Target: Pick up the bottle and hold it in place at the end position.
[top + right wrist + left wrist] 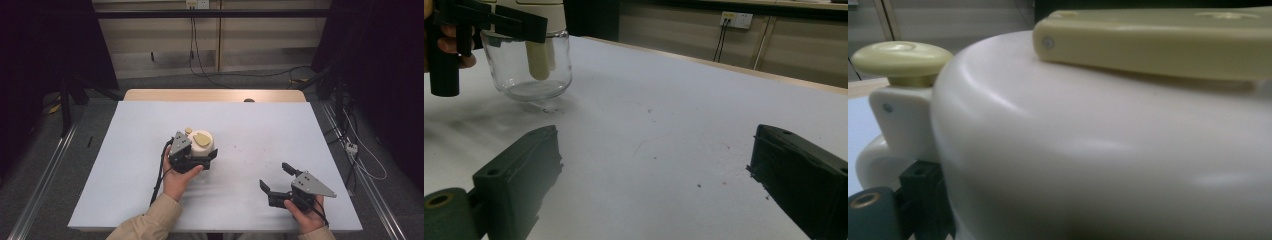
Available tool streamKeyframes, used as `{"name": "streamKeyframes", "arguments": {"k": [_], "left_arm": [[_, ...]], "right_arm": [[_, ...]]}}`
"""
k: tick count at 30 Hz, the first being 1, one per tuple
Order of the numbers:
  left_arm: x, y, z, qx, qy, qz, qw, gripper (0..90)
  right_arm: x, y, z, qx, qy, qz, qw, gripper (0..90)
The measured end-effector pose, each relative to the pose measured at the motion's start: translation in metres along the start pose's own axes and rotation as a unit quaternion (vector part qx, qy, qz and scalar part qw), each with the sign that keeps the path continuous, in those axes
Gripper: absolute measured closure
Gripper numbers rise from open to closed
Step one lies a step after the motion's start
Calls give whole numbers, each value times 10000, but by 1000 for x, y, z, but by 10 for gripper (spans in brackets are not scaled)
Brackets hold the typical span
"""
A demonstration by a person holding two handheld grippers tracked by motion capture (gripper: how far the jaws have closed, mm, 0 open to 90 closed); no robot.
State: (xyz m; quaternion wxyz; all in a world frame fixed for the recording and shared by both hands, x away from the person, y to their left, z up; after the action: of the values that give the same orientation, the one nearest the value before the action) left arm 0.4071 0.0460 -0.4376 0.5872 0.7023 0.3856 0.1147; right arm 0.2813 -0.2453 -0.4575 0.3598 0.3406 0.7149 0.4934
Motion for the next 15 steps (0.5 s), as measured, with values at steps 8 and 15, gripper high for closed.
{"name": "streamKeyframes", "arguments": {"k": [8, 15], "left_arm": [[2, 4, 5, 14, 33, 50, 10000, 62], [3, 5, 10, 30, 35, 52, 10000, 62]], "right_arm": [[0, 0, 0, -6, 0, 0, 10000, 53], [0, 0, 0, -9, 7, 7, 10000, 53]]}}
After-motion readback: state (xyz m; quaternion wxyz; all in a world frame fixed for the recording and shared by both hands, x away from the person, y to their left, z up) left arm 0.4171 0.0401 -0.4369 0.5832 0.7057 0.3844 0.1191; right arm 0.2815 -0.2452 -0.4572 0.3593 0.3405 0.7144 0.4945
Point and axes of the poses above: each handheld gripper's, and its own axes: z roughly forward along the jaws, y roughly out of its top, x roughly to its left, the point moved 3 cm from there along z, roughly forward along the jaws, and after that the axes turned 10 degrees about -z, right-handed, at the moved point
